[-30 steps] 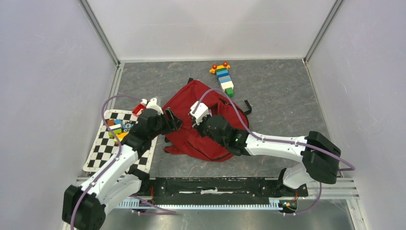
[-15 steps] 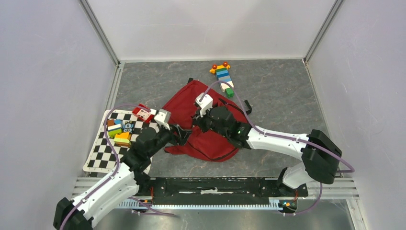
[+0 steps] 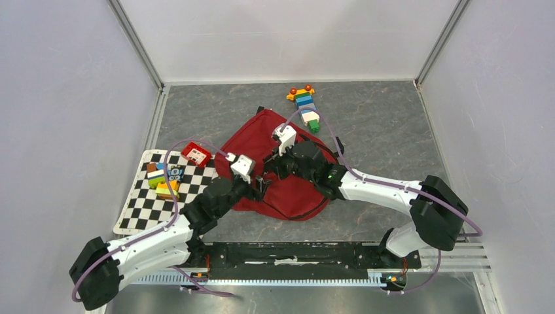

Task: Pack the student bag
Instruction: Zip the student bag at the center of the board.

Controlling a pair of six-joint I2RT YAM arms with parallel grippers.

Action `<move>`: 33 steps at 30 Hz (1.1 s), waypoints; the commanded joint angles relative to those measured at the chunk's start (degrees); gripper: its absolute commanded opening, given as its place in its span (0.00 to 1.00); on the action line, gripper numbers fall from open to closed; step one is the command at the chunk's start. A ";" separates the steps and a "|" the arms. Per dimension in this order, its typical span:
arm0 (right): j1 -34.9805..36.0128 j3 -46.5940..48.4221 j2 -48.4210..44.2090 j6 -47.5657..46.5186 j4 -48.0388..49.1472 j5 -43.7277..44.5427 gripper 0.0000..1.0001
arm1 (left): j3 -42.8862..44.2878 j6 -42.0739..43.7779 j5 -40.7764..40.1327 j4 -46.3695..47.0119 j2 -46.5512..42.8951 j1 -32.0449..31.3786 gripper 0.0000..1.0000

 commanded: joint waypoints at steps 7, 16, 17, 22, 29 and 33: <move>-0.43 0.00 0.65 -0.30 4.51 -0.89 0.00 | 1.58 6.56 -10.99 7.38 6.11 -3.93 0.52; 1.18 0.48 1.28 -5.40 7.89 4.61 0.00 | 0.00 4.21 -12.74 3.17 5.58 -5.47 0.25; 1.49 0.48 1.13 -6.12 8.50 6.11 0.00 | -0.17 3.99 -12.36 2.79 5.36 -5.49 0.23; 1.83 1.37 0.22 -7.73 9.38 12.80 0.00 | -0.27 2.65 -11.18 0.13 5.08 -5.86 0.19; 1.68 2.80 -0.13 -10.05 7.76 17.08 0.00 | -0.02 2.12 -11.23 -1.67 6.20 -6.15 0.23; 0.27 1.41 -0.90 -9.44 7.40 18.32 0.00 | 0.07 1.05 -12.89 -2.83 6.54 -6.37 0.14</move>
